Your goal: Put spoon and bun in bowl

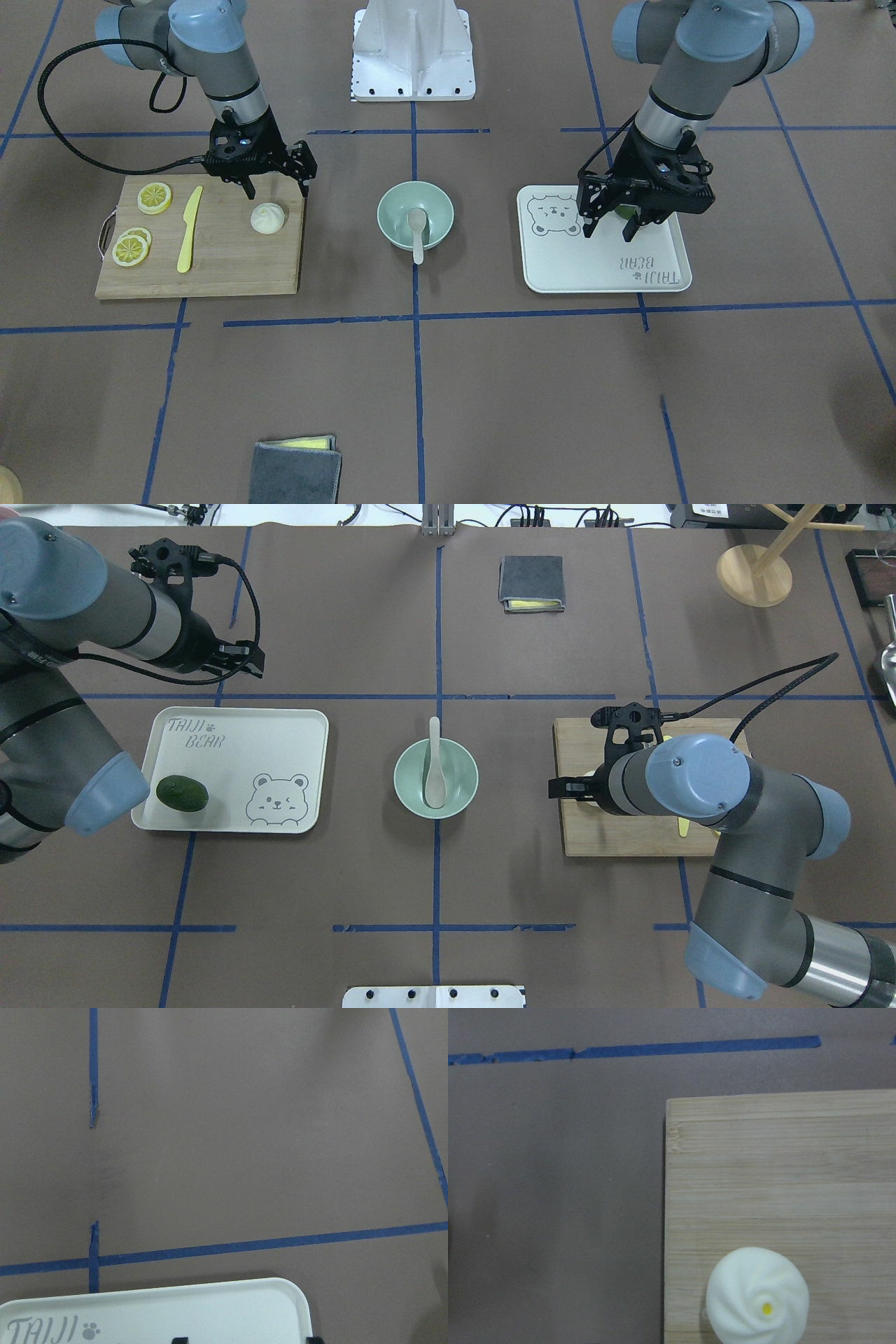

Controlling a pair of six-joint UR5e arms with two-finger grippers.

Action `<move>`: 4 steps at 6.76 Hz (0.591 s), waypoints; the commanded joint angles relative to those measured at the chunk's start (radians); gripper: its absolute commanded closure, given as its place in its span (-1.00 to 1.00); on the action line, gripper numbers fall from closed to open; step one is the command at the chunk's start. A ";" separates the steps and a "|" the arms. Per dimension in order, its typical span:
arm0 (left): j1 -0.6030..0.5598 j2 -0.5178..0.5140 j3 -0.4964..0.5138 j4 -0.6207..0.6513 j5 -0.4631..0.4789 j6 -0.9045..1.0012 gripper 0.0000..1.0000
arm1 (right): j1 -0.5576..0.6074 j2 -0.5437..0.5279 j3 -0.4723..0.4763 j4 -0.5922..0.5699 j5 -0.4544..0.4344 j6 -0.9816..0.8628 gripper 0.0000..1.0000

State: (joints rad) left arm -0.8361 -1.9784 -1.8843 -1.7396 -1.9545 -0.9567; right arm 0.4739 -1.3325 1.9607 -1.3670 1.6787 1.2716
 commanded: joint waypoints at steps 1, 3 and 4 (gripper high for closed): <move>0.003 0.000 0.002 0.000 0.002 -0.007 -0.31 | -0.001 -0.011 -0.009 -0.006 -0.013 0.000 -0.91; 0.005 0.000 0.004 0.000 0.003 -0.008 -0.32 | -0.004 -0.007 -0.019 -0.006 -0.013 0.000 -0.86; 0.005 0.001 0.004 0.000 0.005 -0.010 -0.32 | -0.006 -0.002 -0.035 -0.006 -0.013 -0.001 -0.83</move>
State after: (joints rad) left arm -0.8319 -1.9781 -1.8810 -1.7395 -1.9511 -0.9650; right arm 0.4693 -1.3384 1.9413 -1.3728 1.6660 1.2714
